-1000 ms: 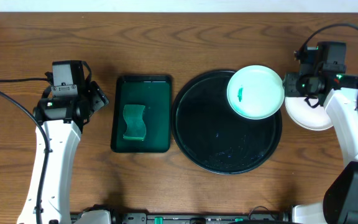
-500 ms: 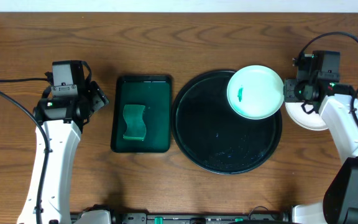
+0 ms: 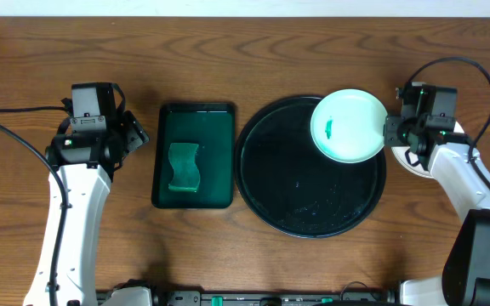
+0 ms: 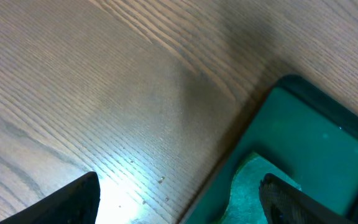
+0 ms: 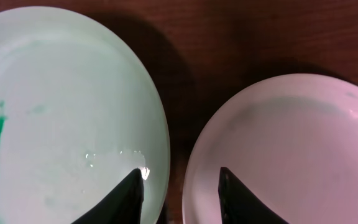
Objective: Clean dirty plates on tray and stack at the side
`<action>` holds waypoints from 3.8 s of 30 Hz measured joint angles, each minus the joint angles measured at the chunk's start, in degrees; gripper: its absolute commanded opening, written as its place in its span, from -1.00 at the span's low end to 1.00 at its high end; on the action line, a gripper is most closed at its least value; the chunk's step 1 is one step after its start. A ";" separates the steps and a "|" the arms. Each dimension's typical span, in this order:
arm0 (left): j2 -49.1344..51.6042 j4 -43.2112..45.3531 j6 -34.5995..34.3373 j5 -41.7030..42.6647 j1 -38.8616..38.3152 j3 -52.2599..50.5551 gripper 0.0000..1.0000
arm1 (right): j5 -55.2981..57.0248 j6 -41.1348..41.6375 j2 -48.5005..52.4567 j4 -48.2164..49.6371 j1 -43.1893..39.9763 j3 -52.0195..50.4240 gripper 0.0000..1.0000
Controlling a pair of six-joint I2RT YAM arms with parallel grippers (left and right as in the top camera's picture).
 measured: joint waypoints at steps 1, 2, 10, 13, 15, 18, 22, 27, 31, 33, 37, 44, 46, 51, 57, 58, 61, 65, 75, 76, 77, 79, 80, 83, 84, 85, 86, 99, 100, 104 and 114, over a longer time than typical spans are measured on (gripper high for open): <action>0.00 0.00 0.00 0.00 -0.02 0.00 0.65 | 0.00 0.00 0.00 0.87 0.00 -0.52 -0.28; 0.00 0.00 0.00 0.00 0.00 0.00 0.64 | 0.00 0.00 0.00 2.03 0.00 -1.14 -0.28; 0.00 0.00 0.00 0.00 0.00 0.00 0.65 | 0.00 -0.20 0.00 10.34 0.00 -5.99 -0.49; 0.00 0.00 0.00 0.00 0.00 0.00 0.64 | -0.22 -0.17 0.00 12.55 0.00 -7.06 -0.49; 0.00 0.00 0.00 0.00 0.00 0.00 0.64 | -0.55 -0.20 0.00 13.27 0.00 -7.28 -0.49; 0.00 0.00 0.00 0.00 -0.02 0.00 0.64 | -0.90 -0.20 0.00 13.75 0.00 -7.34 -0.49; 0.00 0.00 0.00 0.00 0.00 0.00 0.65 | -1.29 -0.20 0.00 14.27 0.00 -7.34 -0.49; 0.00 0.00 -0.02 0.02 -0.02 0.00 0.65 | -1.51 -0.20 0.02 15.28 0.00 -7.37 -0.51; 0.00 0.00 0.00 0.00 -0.02 0.00 0.64 | -1.62 -0.20 0.87 16.70 0.00 -7.39 -0.52; 0.00 0.00 0.00 0.00 0.00 0.00 0.64 | -1.70 -0.20 1.73 17.05 0.00 -7.39 -0.53; 0.00 0.00 0.00 0.02 0.00 0.00 0.65 | -1.73 0.07 2.84 17.46 0.00 -7.39 -0.61; 0.00 0.00 -0.02 0.00 -0.02 0.00 0.64 | -1.79 0.83 2.93 17.55 0.00 -7.41 -0.73; 0.00 0.00 0.00 0.02 0.00 0.00 0.65 | -1.77 0.87 2.93 17.53 0.00 -7.43 -0.70; 0.00 0.00 0.00 0.00 -0.02 0.00 0.64 | -1.77 0.87 2.93 17.53 0.00 -7.43 -0.67; 0.00 0.00 0.00 0.02 -0.02 0.00 0.64 | -2.43 0.87 2.93 17.53 0.00 -7.43 -0.70; 0.00 0.00 0.00 0.02 0.00 0.00 0.65 | -2.56 0.87 2.93 17.53 0.00 -7.43 -0.70; 0.00 0.00 0.00 0.00 -0.02 0.00 0.65 | -2.78 0.87 2.93 17.49 0.00 -7.43 -0.70; 0.00 0.00 0.00 0.00 -0.02 0.00 0.65 | -2.82 0.87 2.93 17.27 0.00 -7.43 -0.64; 0.00 0.00 0.00 0.02 -0.02 0.00 0.64 | -2.89 0.98 2.93 16.90 0.00 -7.43 -0.79; 0.00 0.00 -0.02 0.00 0.00 0.00 0.64 | -2.91 0.98 2.93 16.87 0.00 -7.43 -0.88; 0.00 0.00 0.00 0.02 0.00 0.00 0.65 | -2.91 0.96 2.93 16.81 0.00 -7.43 -0.97; 0.00 0.00 0.00 0.00 -0.02 0.00 0.64 | -2.91 0.98 2.93 16.55 0.00 -7.43 -0.97; 0.00 -0.02 0.00 0.02 0.00 0.00 0.64 | -2.97 1.09 2.93 16.28 0.00 -7.43 -0.97; 0.00 0.00 -0.02 0.02 0.00 0.00 0.64 | -3.10 1.33 2.93 15.43 0.07 -7.43 -0.97; 0.00 0.00 0.00 0.00 0.00 0.00 0.65 | -3.15 1.57 2.93 15.06 0.11 -7.43 -0.97; 0.00 0.00 0.00 0.02 0.00 0.00 0.65 | -3.15 1.90 2.93 14.58 0.22 -7.43 -0.98; 0.00 0.00 0.00 0.02 0.00 0.00 0.64 | -3.21 2.21 2.93 14.10 0.35 -7.43 -0.97; 0.00 0.00 0.00 0.02 -0.02 0.00 0.65 | -4.24 5.84 2.95 8.66 7.91 -7.43 -0.97; 0.00 0.00 0.00 0.00 0.00 0.00 0.64 | -4.22 6.25 2.93 8.15 8.96 -7.43 -0.98; 0.00 -0.02 0.00 0.00 -0.02 0.00 0.65 | -4.39 7.82 2.95 6.03 12.59 -7.45 -0.97; 0.00 0.00 0.00 0.00 0.00 0.00 0.65 | -3.78 10.38 2.95 4.66 17.09 -7.45 -0.97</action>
